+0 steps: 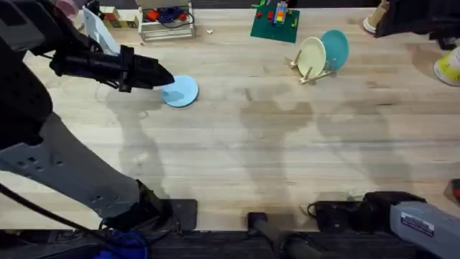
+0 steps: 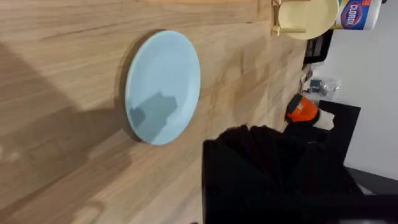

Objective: Pick up the plates from the table one by one and place each into a slot on the dish rack.

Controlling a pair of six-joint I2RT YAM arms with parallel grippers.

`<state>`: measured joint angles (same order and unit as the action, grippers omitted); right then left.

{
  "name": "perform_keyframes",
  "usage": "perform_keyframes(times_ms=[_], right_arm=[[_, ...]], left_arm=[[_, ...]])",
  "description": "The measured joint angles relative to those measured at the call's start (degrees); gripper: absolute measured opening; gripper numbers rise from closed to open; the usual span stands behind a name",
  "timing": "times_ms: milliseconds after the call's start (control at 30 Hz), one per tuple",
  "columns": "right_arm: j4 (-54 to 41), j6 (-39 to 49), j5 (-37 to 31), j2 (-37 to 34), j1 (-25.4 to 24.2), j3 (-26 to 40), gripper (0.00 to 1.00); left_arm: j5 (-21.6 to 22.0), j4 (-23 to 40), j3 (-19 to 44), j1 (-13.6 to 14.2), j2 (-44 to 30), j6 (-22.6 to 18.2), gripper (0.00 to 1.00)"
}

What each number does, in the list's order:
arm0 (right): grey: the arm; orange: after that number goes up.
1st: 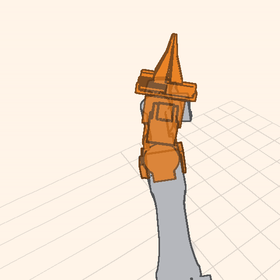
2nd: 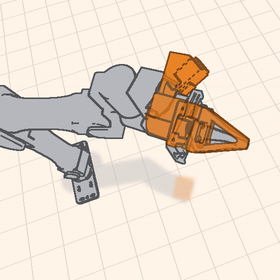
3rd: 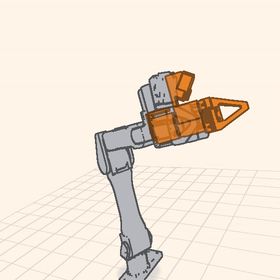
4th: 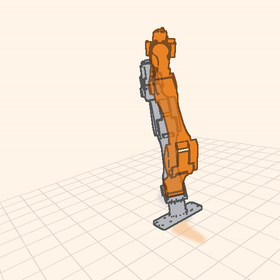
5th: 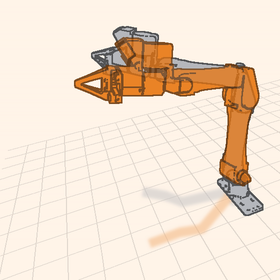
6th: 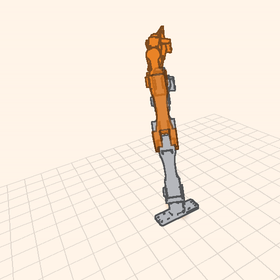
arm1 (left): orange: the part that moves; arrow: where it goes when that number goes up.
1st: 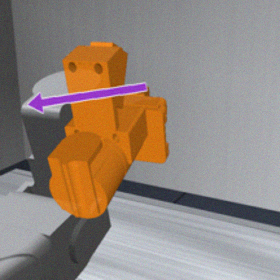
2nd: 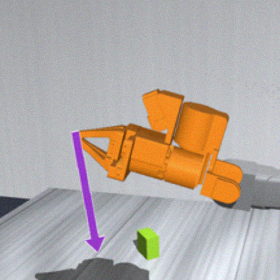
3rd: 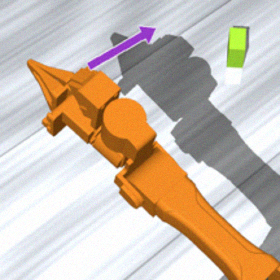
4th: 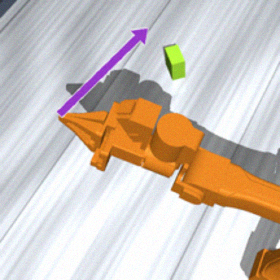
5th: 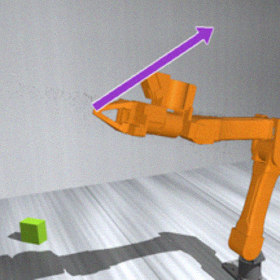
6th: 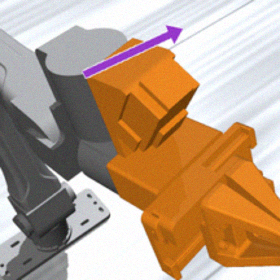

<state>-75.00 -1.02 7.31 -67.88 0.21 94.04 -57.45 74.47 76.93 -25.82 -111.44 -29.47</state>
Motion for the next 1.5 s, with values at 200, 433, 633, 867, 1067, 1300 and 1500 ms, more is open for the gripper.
perform_keyframes(times_ms=[200, 433, 633, 867, 1067, 1300, 1500], right_arm=[[0.0, 0.0, 0.0, 0.0, 0.0, 0.0, 0.993], [0.0, 0.0, 0.0, 0.0, 0.0, 0.0, 0.994], [0.0, 0.0, 0.0, 0.0, 0.0, 0.0, 0.994], [0.0, 0.0, 0.0, 0.0, 0.0, 0.0, 0.994], [0.0, 0.0, 0.0, 0.0, 0.0, 0.0, 0.994], [0.0, 0.0, 0.0, 0.0, 0.0, 0.0, 0.995], [0.0, 0.0, 0.0, 0.0, 0.0, 0.0, 0.993]], left_arm=[[0.0, -1.6, 0.0, 0.0, -2.2, -0.1, 0.041], [0.0, -4.7, 0.0, 0.0, -4.2, -0.1, 0.041], [0.0, -8.3, 0.0, 0.0, -4.2, 1.4, 0.041], [0.0, -9.0, 0.0, 0.0, -7.5, 2.1, 0.041], [0.1, -12.2, 0.0, -0.2, -9.7, 2.6, 0.041], [1.2, -13.4, 0.0, -1.5, -9.8, 3.8, 0.041], [0.2, -14.5, 0.0, -1.7, -12.4, 4.0, 0.041]])
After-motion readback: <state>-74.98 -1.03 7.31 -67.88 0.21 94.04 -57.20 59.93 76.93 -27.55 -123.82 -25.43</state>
